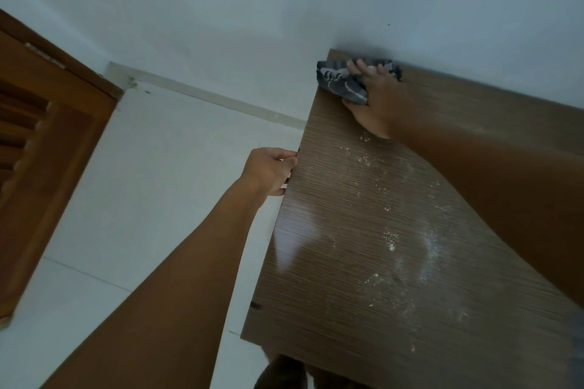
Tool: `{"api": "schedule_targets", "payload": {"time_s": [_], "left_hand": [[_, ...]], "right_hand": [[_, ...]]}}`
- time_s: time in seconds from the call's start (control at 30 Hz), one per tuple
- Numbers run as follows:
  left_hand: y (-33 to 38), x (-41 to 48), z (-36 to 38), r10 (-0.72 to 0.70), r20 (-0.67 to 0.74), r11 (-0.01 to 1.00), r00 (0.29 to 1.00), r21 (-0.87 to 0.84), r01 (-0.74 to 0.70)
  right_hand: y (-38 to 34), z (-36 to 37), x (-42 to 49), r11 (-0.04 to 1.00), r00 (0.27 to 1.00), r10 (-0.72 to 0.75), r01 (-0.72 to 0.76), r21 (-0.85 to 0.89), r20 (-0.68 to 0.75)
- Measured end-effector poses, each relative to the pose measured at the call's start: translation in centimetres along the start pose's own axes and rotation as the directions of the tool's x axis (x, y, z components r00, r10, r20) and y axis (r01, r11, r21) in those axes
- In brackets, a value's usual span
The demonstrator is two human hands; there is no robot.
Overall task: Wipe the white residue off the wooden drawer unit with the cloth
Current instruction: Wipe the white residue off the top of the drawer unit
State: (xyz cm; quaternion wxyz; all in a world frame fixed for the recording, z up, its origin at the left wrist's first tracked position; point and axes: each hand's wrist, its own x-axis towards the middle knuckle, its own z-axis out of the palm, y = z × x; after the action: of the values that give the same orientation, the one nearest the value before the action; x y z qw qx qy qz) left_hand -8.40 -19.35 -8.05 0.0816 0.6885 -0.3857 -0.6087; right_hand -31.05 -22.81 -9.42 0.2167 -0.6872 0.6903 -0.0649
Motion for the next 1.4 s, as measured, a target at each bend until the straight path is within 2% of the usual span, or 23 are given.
{"api": "schedule_targets", "payload": {"time_s": [0.13, 0.27, 0.4, 0.47, 0.57, 0.63, 0.7, 0.73, 0.77, 0.8, 0.83, 0.87, 0.9, 0.93, 1.03, 1.17, 1.3, 1.33, 1.4], "left_hand": [[-0.2, 0.2, -0.3, -0.005, 0.032, 1.000, 0.999, -0.004, 0.005], [-0.5, -0.2, -0.7, -0.030, 0.104, 0.998, 0.994, -0.045, 0.035], [-1.1, -1.0, -1.5, -0.036, 0.186, 0.990, 0.982, -0.126, 0.060], [-1.2, -1.5, -1.7, -0.026, 0.198, 0.986, 0.980, -0.154, 0.057], [-0.8, -2.3, -1.1, 0.010, 0.161, 0.996, 0.987, -0.089, 0.005], [-0.6, -2.4, -0.5, 0.085, 0.091, 0.996, 0.992, 0.033, -0.088], [-0.7, -2.3, 0.3, 0.222, 0.044, 0.947, 0.974, 0.228, -0.226], [-0.7, -2.1, 0.6, 0.283, 0.031, 0.905, 0.959, 0.323, -0.277], [-0.8, -2.1, 1.1, 0.335, 0.023, 0.864, 0.942, 0.392, -0.317], [-0.8, -2.0, 1.6, 0.387, 0.025, 0.826, 0.922, 0.435, -0.358], [-0.8, -1.9, 2.1, 0.444, 0.040, 0.781, 0.895, 0.473, -0.409], [-0.7, -1.8, 2.7, 0.487, 0.072, 0.731, 0.870, 0.512, -0.451], [-0.6, -1.7, 3.4, 0.506, 0.115, 0.681, 0.855, 0.556, -0.477], [-0.3, -1.5, 4.0, 0.490, 0.153, 0.642, 0.858, 0.604, -0.473], [1.0, -0.8, 5.4, 0.383, 0.227, 0.507, 0.896, 0.759, -0.409], [3.2, -0.3, 7.0, 0.234, 0.257, 0.435, 0.938, 0.835, -0.337], [4.8, -0.4, 7.9, 0.192, 0.240, 0.379, 0.952, 0.876, -0.298], [5.1, -0.4, 8.1, 0.189, 0.241, 0.369, 0.952, 0.881, -0.296], [5.3, -0.3, 8.3, 0.180, 0.242, 0.361, 0.954, 0.886, -0.292]], "right_hand": [[-0.9, 2.6, -2.7, 0.982, 0.984, -0.168, 0.173, -0.082, 0.060], [-2.9, 4.0, -7.1, 0.949, 0.946, -0.313, 0.315, -0.016, 0.084], [-3.8, 5.5, -11.2, 0.918, 0.904, -0.390, 0.396, -0.002, 0.175], [-4.1, 6.2, -13.8, 0.910, 0.894, -0.413, 0.413, 0.034, 0.175], [-4.5, 7.3, -18.0, 0.909, 0.889, -0.416, 0.408, 0.081, 0.192], [-5.0, 7.8, -20.6, 0.917, 0.894, -0.399, 0.387, 0.098, 0.204], [-5.7, 7.4, -22.9, 0.938, 0.938, -0.294, 0.246, 0.245, 0.185], [-6.1, 6.7, -23.9, 0.923, 0.958, -0.175, 0.080, 0.376, 0.228], [-6.5, 5.4, -24.5, 0.847, 0.950, -0.043, -0.130, 0.515, 0.310], [-6.8, 3.9, -24.9, 0.694, 0.924, 0.042, -0.301, 0.654, 0.380], [-6.8, 2.2, -25.1, 0.516, 0.917, 0.113, -0.384, 0.766, 0.383], [-6.7, 0.5, -25.2, 0.377, 0.918, 0.199, -0.395, 0.838, 0.343], [-6.4, -1.2, -25.1, 0.290, 0.914, 0.286, -0.370, 0.883, 0.289], [-5.9, -3.0, -24.8, 0.260, 0.903, 0.355, -0.343, 0.903, 0.241], [-3.7, -7.4, -23.0, 0.325, 0.904, 0.407, -0.279, 0.904, 0.133], [-0.7, -12.0, -19.2, 0.613, 0.920, 0.391, -0.240, 0.752, -0.026], [2.0, -13.9, -13.8, 0.913, 0.956, 0.245, -0.171, 0.371, -0.161], [2.6, -13.8, -12.3, 0.966, 0.962, 0.175, -0.127, 0.225, -0.209], [3.8, -12.6, -9.4, 0.997, 0.957, 0.036, -0.056, -0.060, -0.289]]}}
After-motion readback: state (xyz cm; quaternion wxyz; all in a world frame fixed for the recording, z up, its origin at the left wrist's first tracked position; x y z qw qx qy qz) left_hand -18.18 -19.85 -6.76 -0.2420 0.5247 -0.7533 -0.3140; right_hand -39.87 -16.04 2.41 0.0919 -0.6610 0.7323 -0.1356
